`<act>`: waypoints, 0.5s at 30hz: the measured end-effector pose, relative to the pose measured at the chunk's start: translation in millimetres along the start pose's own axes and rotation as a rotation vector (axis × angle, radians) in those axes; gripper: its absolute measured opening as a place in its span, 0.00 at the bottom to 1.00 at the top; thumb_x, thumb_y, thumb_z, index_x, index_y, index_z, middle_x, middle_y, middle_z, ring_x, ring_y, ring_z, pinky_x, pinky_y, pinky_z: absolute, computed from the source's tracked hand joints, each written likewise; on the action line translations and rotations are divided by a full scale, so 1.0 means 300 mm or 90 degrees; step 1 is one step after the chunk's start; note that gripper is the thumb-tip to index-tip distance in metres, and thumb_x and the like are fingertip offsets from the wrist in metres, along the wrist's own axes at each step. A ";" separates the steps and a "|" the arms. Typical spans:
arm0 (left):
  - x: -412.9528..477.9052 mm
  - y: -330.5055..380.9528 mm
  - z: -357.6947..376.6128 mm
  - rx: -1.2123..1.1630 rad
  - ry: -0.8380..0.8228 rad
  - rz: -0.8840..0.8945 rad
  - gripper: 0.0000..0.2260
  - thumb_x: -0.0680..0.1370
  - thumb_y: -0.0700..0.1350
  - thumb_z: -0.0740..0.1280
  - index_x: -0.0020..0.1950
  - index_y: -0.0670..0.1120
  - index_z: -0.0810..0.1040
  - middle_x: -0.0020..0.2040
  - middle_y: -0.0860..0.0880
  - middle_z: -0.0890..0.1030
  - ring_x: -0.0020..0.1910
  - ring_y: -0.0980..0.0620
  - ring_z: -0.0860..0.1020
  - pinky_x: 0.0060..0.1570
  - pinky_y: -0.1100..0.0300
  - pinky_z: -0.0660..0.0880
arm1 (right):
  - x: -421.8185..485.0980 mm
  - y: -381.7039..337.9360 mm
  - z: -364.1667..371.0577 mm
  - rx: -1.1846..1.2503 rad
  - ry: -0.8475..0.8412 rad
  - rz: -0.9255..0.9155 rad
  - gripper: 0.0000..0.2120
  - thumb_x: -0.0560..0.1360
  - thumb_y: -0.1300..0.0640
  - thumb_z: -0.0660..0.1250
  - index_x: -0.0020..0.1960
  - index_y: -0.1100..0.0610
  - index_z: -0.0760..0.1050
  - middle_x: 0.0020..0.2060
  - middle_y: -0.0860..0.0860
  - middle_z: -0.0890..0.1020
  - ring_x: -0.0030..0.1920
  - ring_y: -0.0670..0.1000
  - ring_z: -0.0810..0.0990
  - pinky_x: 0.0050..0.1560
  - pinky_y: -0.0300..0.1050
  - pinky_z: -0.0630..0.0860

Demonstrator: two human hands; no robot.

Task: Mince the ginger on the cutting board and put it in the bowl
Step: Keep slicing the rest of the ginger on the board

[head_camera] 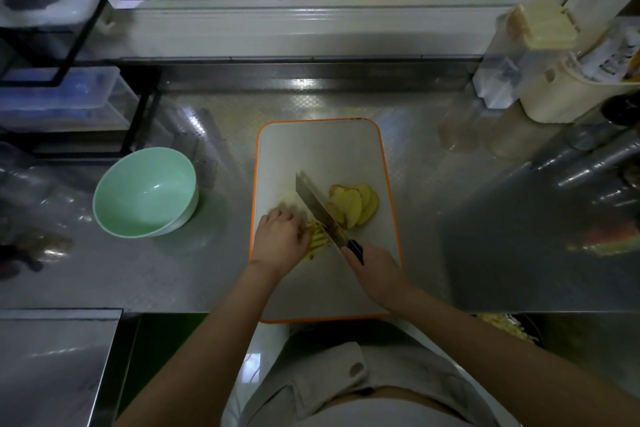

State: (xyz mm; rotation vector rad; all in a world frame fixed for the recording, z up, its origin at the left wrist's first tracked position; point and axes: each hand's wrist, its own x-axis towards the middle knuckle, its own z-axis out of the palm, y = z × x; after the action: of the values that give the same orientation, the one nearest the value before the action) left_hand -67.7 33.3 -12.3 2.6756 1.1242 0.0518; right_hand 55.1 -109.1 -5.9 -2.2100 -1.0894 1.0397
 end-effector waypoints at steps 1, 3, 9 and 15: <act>-0.001 -0.002 0.001 0.000 -0.005 -0.015 0.11 0.77 0.51 0.62 0.48 0.46 0.79 0.46 0.46 0.78 0.52 0.44 0.72 0.50 0.54 0.64 | 0.000 -0.002 -0.001 -0.006 0.001 -0.004 0.17 0.81 0.47 0.54 0.43 0.59 0.71 0.35 0.51 0.76 0.37 0.51 0.75 0.35 0.43 0.67; 0.004 0.000 0.001 -0.013 -0.004 -0.030 0.13 0.77 0.53 0.61 0.54 0.47 0.77 0.51 0.46 0.75 0.55 0.45 0.70 0.52 0.55 0.63 | -0.003 -0.007 -0.007 -0.008 0.002 -0.016 0.18 0.81 0.48 0.54 0.45 0.61 0.73 0.38 0.54 0.77 0.38 0.51 0.75 0.37 0.44 0.68; 0.050 0.058 0.008 -0.033 -0.037 -0.042 0.17 0.73 0.56 0.65 0.58 0.49 0.75 0.56 0.48 0.73 0.59 0.47 0.67 0.54 0.57 0.60 | 0.006 -0.008 -0.008 0.002 -0.002 0.016 0.18 0.81 0.47 0.55 0.42 0.60 0.71 0.34 0.53 0.76 0.34 0.50 0.74 0.34 0.44 0.66; 0.084 0.078 0.013 -0.002 -0.058 -0.019 0.12 0.75 0.51 0.63 0.54 0.48 0.77 0.55 0.48 0.74 0.58 0.47 0.67 0.54 0.56 0.59 | 0.018 -0.013 -0.020 0.003 -0.012 0.054 0.19 0.81 0.47 0.55 0.32 0.52 0.62 0.28 0.48 0.68 0.28 0.44 0.67 0.28 0.38 0.61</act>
State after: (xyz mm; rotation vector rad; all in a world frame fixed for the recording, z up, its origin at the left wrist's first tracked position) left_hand -33.2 34.6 -12.0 2.6291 1.1339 -0.0731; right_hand 60.3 -102.8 -2.0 -2.2645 -1.0082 1.0987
